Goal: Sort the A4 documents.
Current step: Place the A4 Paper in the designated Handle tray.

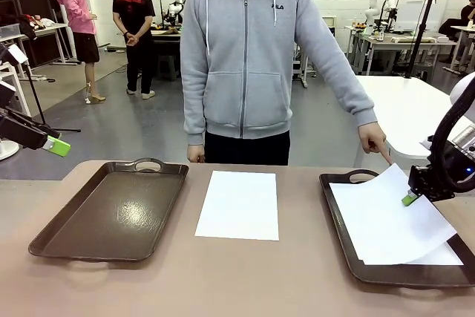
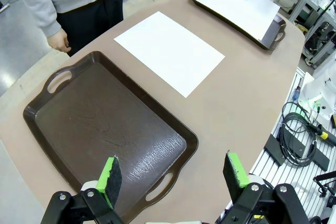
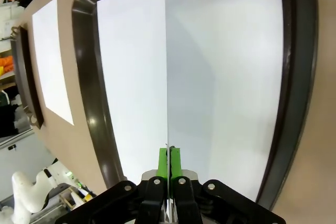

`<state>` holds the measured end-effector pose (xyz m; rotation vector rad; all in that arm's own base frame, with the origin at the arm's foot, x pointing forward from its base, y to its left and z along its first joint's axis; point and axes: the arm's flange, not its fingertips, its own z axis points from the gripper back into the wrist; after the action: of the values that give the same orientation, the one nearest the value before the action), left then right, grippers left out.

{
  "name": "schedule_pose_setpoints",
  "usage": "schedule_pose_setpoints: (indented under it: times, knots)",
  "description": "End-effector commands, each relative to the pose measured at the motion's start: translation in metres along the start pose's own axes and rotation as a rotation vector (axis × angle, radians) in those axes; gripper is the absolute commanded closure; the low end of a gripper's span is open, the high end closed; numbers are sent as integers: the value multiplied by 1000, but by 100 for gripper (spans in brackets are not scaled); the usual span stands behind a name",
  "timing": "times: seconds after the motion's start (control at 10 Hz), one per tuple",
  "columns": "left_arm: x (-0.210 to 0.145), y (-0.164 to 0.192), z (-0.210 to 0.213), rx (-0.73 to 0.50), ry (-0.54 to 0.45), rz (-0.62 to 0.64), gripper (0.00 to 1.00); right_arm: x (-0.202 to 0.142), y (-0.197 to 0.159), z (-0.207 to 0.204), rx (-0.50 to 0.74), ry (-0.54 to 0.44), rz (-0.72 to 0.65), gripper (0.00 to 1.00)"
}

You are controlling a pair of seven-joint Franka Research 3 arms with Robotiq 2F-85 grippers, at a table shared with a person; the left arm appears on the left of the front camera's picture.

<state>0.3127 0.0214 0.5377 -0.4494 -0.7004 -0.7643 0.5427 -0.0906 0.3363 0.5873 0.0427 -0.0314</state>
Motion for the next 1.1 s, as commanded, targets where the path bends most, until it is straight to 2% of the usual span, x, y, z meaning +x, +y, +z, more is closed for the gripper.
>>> schedule_pose_setpoints:
  times: [0.0,0.1,0.2,0.3,0.4,0.5,0.6,0.7,0.8,0.9,1.0]
  knots:
    - [-1,2,-1,-17,-15,-19,0,-2,7,-5,-46,-3,-16,99]
    - [-1,2,-1,-17,-15,-19,0,-1,8,-4,-46,-10,-17,85]
    - [-1,2,-1,-17,-15,-19,0,-1,9,-3,-44,-18,-17,80]
    - [-1,2,-1,-17,-15,-19,0,-1,10,-3,-42,-27,-17,65]
    - [-1,2,-1,-17,-15,-19,0,-1,10,-3,-49,-29,-21,61]
    - [-1,2,-1,-17,-15,-19,0,-2,10,-2,-61,-32,-29,46]
    - [-1,2,-1,-17,-15,-19,0,-3,9,1,-70,-39,-34,42]
    - [-1,2,-1,-17,-15,-19,0,-4,10,2,-75,-44,-35,27]
    - [-1,2,-1,-17,-15,-19,0,-5,11,3,-87,-49,-39,23]
    - [-1,2,-1,-17,-15,-19,0,-6,10,4,-114,-59,-51,8]
    - [-1,2,-1,-17,-15,-19,0,-7,10,6,-140,-70,-62,4]
